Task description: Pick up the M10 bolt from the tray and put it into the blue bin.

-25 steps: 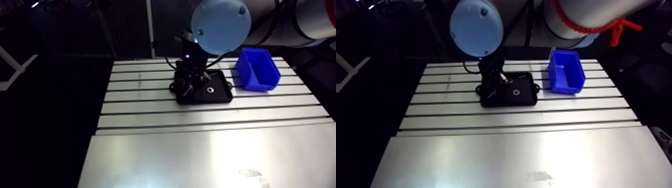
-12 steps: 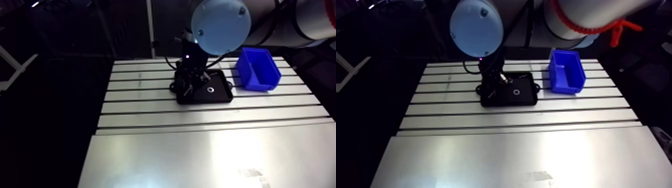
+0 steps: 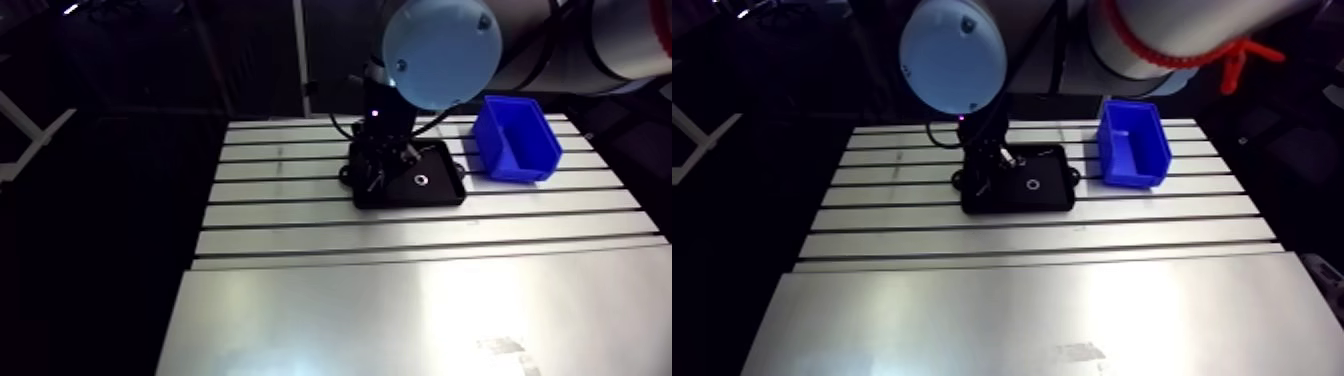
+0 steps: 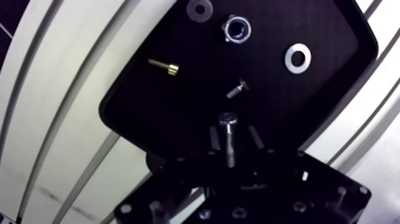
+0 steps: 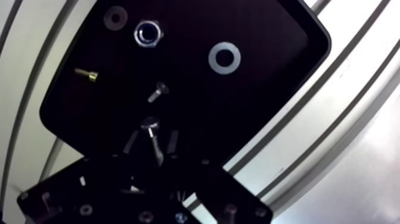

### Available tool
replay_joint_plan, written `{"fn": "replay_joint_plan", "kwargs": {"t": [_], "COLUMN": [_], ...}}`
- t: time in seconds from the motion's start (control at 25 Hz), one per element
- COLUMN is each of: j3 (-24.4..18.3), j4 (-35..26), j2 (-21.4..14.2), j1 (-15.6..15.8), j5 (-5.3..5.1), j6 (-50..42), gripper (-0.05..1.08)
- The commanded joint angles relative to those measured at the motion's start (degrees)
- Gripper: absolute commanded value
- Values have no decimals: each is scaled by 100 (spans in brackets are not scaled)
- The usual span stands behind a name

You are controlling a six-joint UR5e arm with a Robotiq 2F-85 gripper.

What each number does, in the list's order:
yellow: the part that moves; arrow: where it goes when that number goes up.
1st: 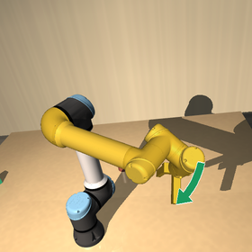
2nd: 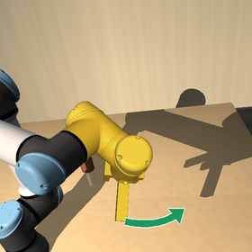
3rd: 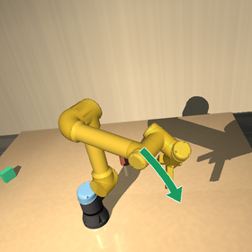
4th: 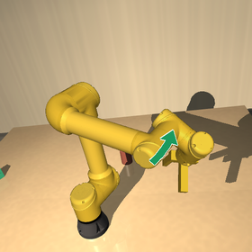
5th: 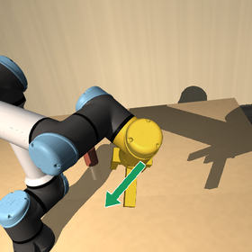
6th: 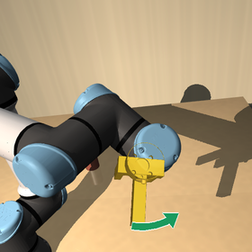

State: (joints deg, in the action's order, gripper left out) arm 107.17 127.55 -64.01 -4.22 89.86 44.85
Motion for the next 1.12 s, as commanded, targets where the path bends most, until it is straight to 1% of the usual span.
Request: {"fn": "replay_joint_plan", "kwargs": {"t": [0.04,0.56,1.12], "j3": [10,10,19], "j4": [-5,-5,-5], "j2": [-1,-1,-1], "j1": [0,9,9], "j5": [0,0,0], "j6": [0,0,0], "gripper": [66,69,74]}}
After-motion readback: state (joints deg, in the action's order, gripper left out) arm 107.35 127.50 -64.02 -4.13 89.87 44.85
